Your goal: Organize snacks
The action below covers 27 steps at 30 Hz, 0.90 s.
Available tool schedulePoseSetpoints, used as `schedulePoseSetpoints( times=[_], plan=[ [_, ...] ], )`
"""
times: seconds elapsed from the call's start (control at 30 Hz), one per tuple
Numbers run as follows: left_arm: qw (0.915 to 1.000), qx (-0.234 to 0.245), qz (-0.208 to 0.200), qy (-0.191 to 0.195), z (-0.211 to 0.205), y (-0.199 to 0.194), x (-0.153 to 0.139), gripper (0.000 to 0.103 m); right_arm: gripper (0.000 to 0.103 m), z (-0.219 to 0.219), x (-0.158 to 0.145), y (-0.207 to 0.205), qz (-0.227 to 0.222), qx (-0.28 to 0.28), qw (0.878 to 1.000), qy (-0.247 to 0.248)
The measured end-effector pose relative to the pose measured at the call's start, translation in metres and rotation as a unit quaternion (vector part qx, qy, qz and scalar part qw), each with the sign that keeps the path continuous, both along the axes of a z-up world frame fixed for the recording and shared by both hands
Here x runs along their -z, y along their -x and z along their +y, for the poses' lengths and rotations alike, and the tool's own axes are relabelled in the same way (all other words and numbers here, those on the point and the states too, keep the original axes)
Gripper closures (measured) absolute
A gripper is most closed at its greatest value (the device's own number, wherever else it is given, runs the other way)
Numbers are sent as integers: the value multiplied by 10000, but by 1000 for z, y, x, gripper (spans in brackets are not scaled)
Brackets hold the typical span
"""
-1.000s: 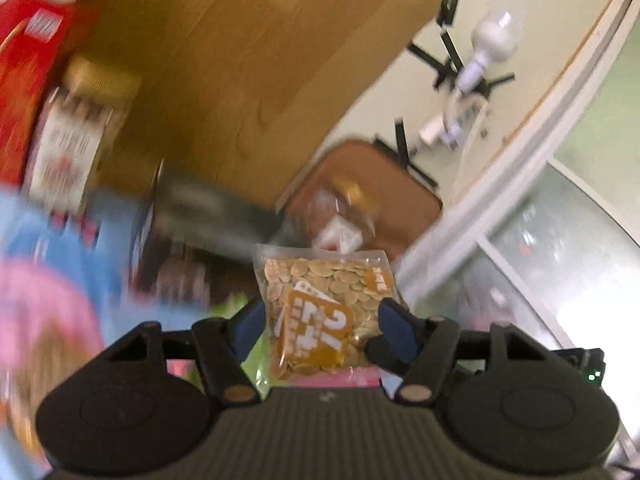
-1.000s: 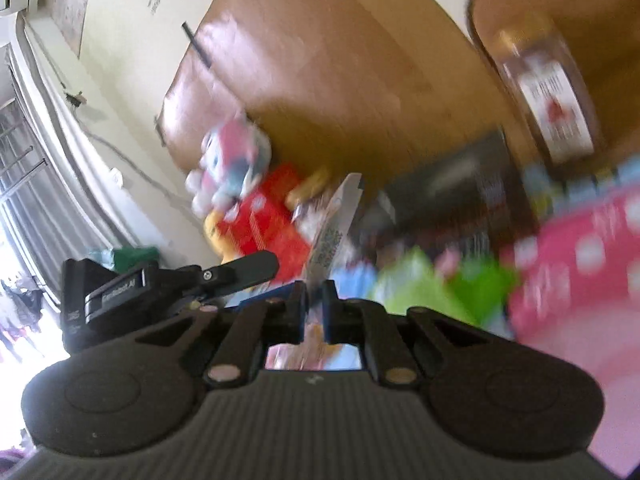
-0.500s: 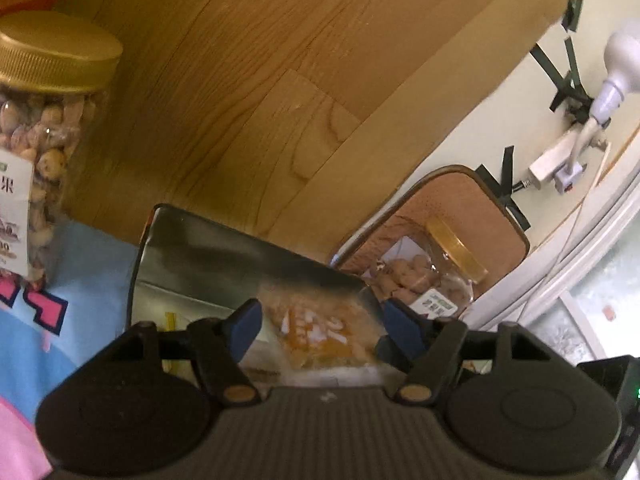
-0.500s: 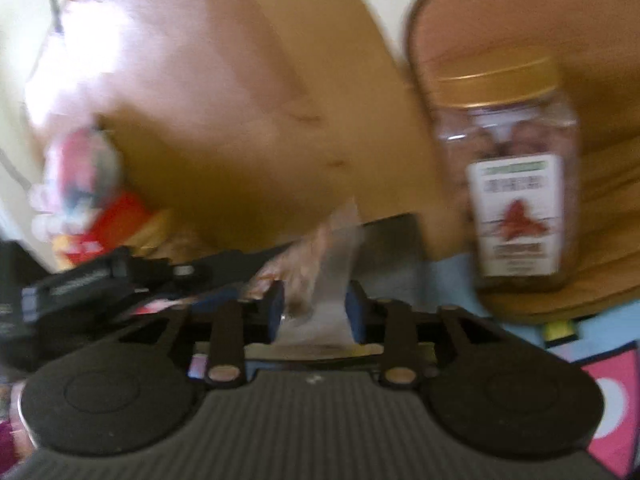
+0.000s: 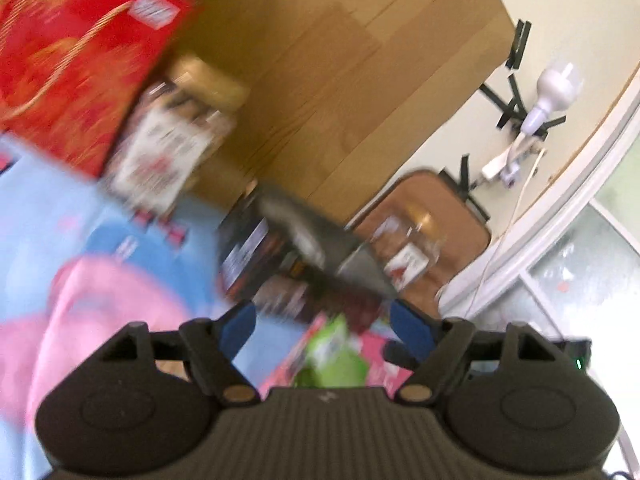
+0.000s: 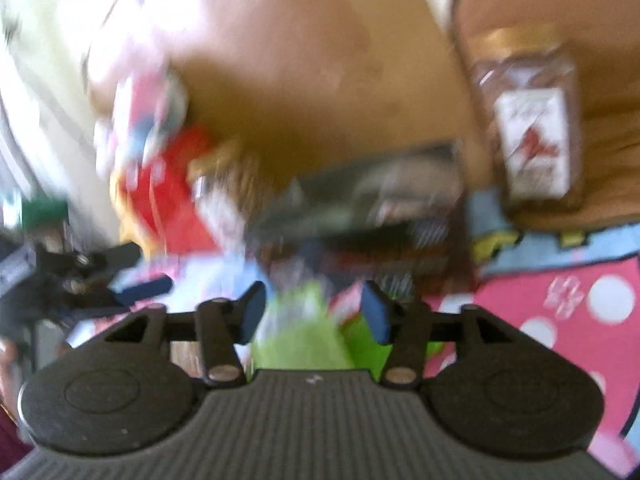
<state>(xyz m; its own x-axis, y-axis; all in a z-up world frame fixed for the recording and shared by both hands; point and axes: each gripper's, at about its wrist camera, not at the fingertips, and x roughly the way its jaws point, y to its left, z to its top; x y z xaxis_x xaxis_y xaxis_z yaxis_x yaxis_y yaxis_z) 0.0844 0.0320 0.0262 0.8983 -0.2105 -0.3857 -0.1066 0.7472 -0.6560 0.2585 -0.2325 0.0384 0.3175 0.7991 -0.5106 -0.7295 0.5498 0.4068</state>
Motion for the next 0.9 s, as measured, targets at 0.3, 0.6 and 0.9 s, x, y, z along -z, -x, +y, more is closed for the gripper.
schedulePoseSetpoints(
  times=[0.3,0.6,0.9],
  plan=[
    [9988,-109,349,321,11,77,36,26,43,54,28,78,-65,-1607,9852,589],
    [9980,397,329,361,-10,91,30,27,42,-9,26,148,-306,-1526,9878,-66],
    [9958,588,664,244,-33,96,52,27,42,-42,52,112,807,-251,9964,-111]
  ],
)
